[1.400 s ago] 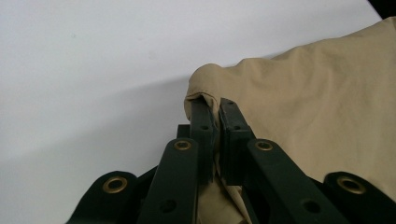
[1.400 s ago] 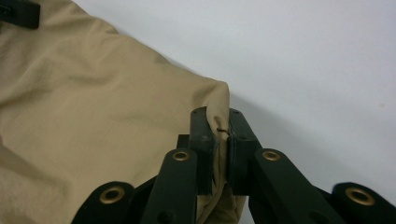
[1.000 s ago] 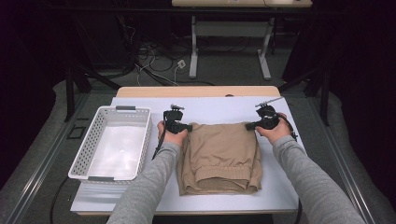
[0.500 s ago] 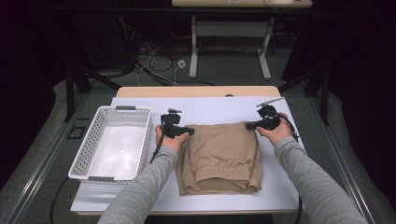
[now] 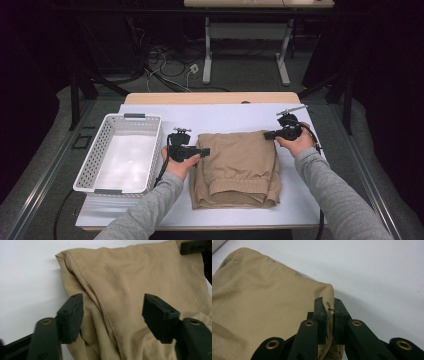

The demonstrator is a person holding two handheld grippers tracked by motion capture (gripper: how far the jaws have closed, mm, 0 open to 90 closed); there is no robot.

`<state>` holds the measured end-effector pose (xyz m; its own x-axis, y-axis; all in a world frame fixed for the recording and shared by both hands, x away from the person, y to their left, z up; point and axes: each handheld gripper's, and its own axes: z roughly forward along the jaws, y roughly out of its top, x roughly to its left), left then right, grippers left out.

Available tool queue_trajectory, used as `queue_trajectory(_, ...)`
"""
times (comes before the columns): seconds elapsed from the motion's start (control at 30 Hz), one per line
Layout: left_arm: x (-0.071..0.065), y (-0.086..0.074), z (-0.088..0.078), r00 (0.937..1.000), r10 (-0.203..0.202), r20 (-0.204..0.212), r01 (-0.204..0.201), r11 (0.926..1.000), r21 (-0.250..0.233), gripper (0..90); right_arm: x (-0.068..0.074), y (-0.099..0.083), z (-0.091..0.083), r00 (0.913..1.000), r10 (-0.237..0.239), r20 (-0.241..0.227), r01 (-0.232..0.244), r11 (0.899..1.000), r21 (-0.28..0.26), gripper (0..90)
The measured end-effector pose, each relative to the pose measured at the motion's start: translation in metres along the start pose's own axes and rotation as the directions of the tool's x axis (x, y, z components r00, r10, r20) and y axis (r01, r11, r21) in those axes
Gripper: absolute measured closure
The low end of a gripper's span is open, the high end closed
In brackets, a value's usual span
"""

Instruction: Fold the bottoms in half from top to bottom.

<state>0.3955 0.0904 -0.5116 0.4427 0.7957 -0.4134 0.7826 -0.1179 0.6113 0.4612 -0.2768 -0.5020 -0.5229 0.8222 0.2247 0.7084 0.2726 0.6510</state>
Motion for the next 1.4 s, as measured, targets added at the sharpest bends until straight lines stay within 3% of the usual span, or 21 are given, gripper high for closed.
queue_trajectory(0.1,-0.002,-0.005,-0.002,0.9997,0.005,0.022,-0.005,1.0,0.006,27.0,0.0,0.0,0.0,1.0,-0.004,0.004,0.004,1.0,-0.001,83.6)
queue_trajectory(0.17,-0.003,-0.009,-0.004,0.9994,-0.001,0.035,0.001,0.9998,0.019,18.6,0.0,0.0,0.0,1.0,-0.004,0.002,0.004,1.0,0.003,83.6)
queue_trajectory(0.2,-0.005,-0.015,-0.007,0.9996,0.0,0.027,0.0,1.0,-0.009,15.5,0.001,0.0,0.0,1.0,-0.005,0.006,0.005,1.0,0.003,83.6)
queue_trajectory(0.23,-0.005,-0.017,-0.009,0.9998,0.014,0.016,-0.014,0.9998,-0.013,14.8,0.001,0.0,0.0,0.9999,-0.008,0.007,0.008,1.0,0.001,83.6)
queue_trajectory(0.37,-0.005,-0.023,-0.01,0.9999,0.0,0.011,0.0,0.9999,-0.014,7.6,0.002,0.001,-0.001,0.9999,-0.011,0.007,0.011,1.0,0.0,83.7)
queue_trajectory(0.53,-0.001,-0.034,-0.011,0.9995,-0.026,0.02,0.026,0.9996,-0.011,6.4,0.002,0.001,-0.002,1.0,-0.007,0.005,0.007,1.0,-0.006,83.6)
queue_trajectory(0.67,0.005,-0.042,-0.007,0.9962,-0.082,0.028,0.083,0.9966,-0.004,6.1,0.002,0.0,-0.002,1.0,-0.006,0.001,0.006,1.0,-0.005,83.6)
queue_trajectory(0.73,0.007,-0.043,-0.006,0.9963,-0.08,0.031,0.08,0.9968,0.004,6.0,0.002,0.0,-0.002,1.0,-0.005,0.002,0.005,1.0,-0.004,83.6)
queue_trajectory(0.77,0.008,-0.044,-0.003,0.9933,-0.11,0.035,0.109,0.9939,0.016,6.0,0.002,0.0,-0.002,1.0,-0.008,0.005,0.008,1.0,-0.004,83.6)
queue_trajectory(0.8,0.008,-0.044,-0.003,0.9933,-0.11,0.035,0.109,0.9939,0.016,5.7,0.002,0.0,-0.001,1.0,-0.008,-0.003,0.008,1.0,-0.019,83.6)
queue_trajectory(0.83,0.01,-0.045,-0.001,0.9921,-0.12,0.035,0.119,0.9923,0.032,4.9,0.003,0.001,-0.003,0.9999,-0.012,0.007,0.012,1.0,0.016,83.6)
queue_trajectory(0.9,0.011,-0.045,0.001,0.9901,-0.134,0.04,0.133,0.9905,0.037,4.6,0.002,0.0,-0.002,0.9999,-0.015,0.003,0.015,1.0,-0.003,83.6)
queue_trajectory(1.27,0.014,-0.048,0.007,0.9878,-0.149,0.046,0.146,0.9875,0.058,3.2,0.001,0.0,-0.001,0.9999,-0.014,0.0,0.014,1.0,-0.002,83.6)
queue_trajectory(1.3,0.014,-0.048,0.007,0.987,-0.152,0.052,0.149,0.987,0.059,3.3,0.001,0.0,-0.001,0.9999,-0.013,0.0,0.013,1.0,-0.002,83.5)
queue_trajectory(1.33,0.013,-0.048,0.009,0.9819,-0.172,0.079,0.168,0.9841,0.058,4.1,0.001,0.0,-0.001,0.9999,-0.01,-0.002,0.01,1.0,-0.001,83.6)
queue_trajectory(1.4,0.013,-0.047,0.01,0.9798,-0.177,0.093,0.171,0.9831,0.064,5.3,0.001,0.0,0.0,0.9999,-0.01,-0.002,0.01,1.0,0.0,83.6)
